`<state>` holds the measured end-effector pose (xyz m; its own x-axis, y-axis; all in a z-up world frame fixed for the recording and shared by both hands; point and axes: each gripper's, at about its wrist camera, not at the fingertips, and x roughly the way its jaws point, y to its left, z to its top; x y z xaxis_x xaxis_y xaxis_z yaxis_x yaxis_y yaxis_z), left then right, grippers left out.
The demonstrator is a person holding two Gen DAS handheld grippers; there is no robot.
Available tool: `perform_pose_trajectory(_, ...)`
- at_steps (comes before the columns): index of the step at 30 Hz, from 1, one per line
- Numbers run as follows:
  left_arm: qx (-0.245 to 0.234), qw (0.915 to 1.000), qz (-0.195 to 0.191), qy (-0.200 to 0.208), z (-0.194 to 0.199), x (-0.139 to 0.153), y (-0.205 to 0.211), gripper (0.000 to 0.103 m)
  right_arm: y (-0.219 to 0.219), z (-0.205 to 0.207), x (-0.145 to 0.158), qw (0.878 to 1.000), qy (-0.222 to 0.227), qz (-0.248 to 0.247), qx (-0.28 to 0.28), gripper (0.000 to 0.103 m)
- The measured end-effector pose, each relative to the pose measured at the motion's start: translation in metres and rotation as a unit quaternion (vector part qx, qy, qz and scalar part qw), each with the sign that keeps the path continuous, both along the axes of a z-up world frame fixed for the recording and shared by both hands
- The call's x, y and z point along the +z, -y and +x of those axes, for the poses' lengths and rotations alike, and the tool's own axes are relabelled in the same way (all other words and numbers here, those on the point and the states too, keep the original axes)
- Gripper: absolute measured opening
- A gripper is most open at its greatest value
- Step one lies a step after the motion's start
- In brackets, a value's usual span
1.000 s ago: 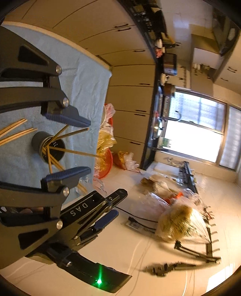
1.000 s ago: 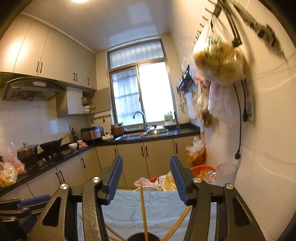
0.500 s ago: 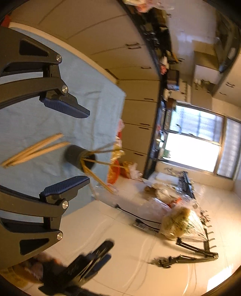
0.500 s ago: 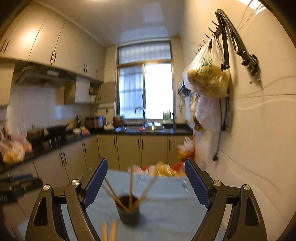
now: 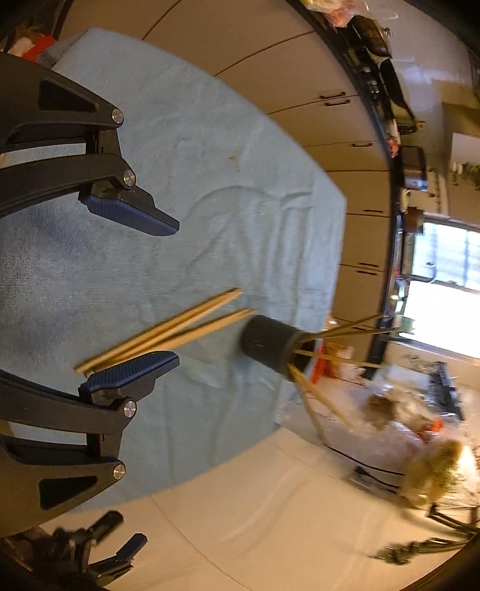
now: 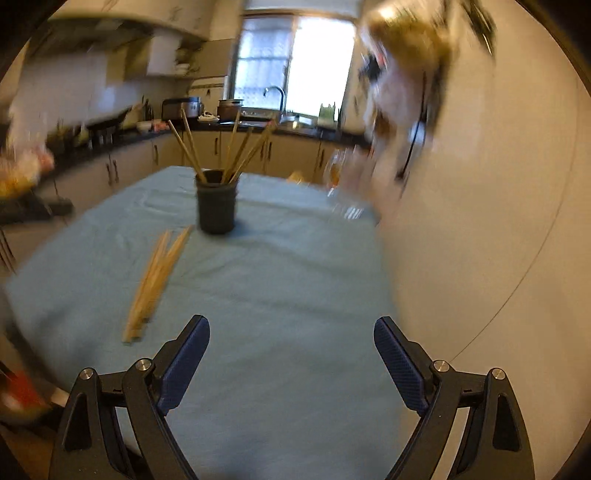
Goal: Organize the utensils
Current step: 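Withdraw both open tools back toward the chopsticks on the towel, then close the left tool on a chopstick while the right tool grasps another chopstick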
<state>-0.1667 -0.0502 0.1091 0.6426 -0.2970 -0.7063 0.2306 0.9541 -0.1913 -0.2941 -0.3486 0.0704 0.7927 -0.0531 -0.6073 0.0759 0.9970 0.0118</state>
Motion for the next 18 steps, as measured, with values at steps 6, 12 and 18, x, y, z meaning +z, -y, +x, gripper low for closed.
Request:
perform_pose_trajectory(6,-0.028,0.9974,0.059,-0.032,0.032,-0.041,0.04,0.055,-0.003,0.019,-0.017,0.996,0.014,0.089,0.024,0.092)
perform_pose_trajectory(12,-0.035,0.9944,0.054,-0.084,0.068,-0.077,0.062,0.032,-0.018,0.055,-0.034,0.994,0.012,0.086,0.062,0.091)
perform_pose_trajectory(18,-0.045,0.9903,0.105,-0.08,0.087,-0.09,0.099,0.018,0.004,0.089,-0.048,0.992,-0.006,0.115,0.057,0.091)
